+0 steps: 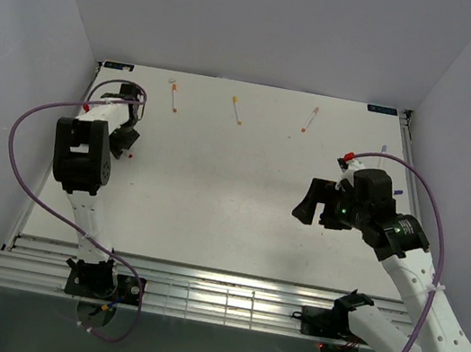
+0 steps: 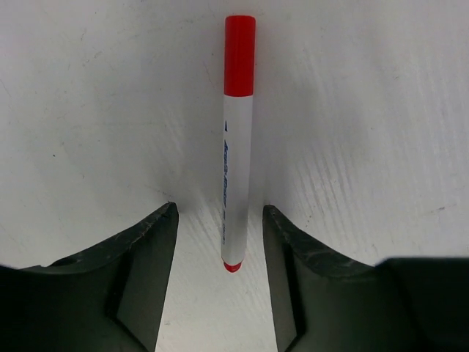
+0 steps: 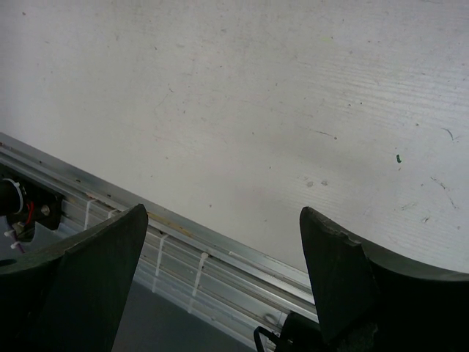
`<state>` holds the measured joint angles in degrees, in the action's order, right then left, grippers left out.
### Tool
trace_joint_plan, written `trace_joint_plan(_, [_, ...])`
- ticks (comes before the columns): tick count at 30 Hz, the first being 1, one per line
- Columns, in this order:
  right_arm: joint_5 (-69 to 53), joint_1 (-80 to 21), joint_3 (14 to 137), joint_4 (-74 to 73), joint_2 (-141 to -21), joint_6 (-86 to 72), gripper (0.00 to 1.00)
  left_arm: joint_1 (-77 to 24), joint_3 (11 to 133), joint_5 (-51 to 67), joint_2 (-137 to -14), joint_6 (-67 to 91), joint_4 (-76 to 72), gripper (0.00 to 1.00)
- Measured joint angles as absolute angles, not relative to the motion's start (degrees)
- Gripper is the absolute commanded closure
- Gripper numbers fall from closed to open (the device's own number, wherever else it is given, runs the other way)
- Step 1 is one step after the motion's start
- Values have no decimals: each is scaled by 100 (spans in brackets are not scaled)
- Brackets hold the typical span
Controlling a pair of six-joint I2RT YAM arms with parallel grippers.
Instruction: Open the pen caps
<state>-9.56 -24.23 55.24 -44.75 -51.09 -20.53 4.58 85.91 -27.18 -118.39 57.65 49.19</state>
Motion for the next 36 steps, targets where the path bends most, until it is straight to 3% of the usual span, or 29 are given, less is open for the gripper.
trace_joint_plan(4, [-943, -2423, 5524, -4482, -5092, -2049, 10, 458, 8431, -2812, -11778, 5833, 4720, 65])
trace_joint_plan(7, [-937, -2423, 5524, -4484, -5092, -2047, 10, 458, 8248, -2845, -11679, 5813, 4539, 85])
trace_joint_plan(8, [-937, -2423, 5524, -4484, -5092, -2045, 10, 458, 8187, -2849, -11640, 5793, 4493, 98])
trace_joint_plan(9, [-937, -2423, 5524, -4484, -5092, -2043, 10, 458, 8134, -2858, -11607, 5774, 4458, 100])
trace_joint_plan(19, [-965, -2423, 5524, -4482, -5221, -2025, 10, 322, 7620, -2539, -10984, 5151, 4641, 100])
trace_joint_plan(26, [-1203, -2423, 5500, -4296, -5450, -2014, 10, -1039, 7472, -1997, -9288, 4442, 4558, 100])
trace_joint_plan(30, [-1695, -2423, 5349, -3931, -5658, -2060, 10, -1820, 6969, -1070, -8090, 4025, 3903, 96])
trace_joint_plan(36, [-2469, -2423, 5260, -3162, -6139, -2270, 8, -2252, 5142, 768, -6420, 3730, 2539, 91])
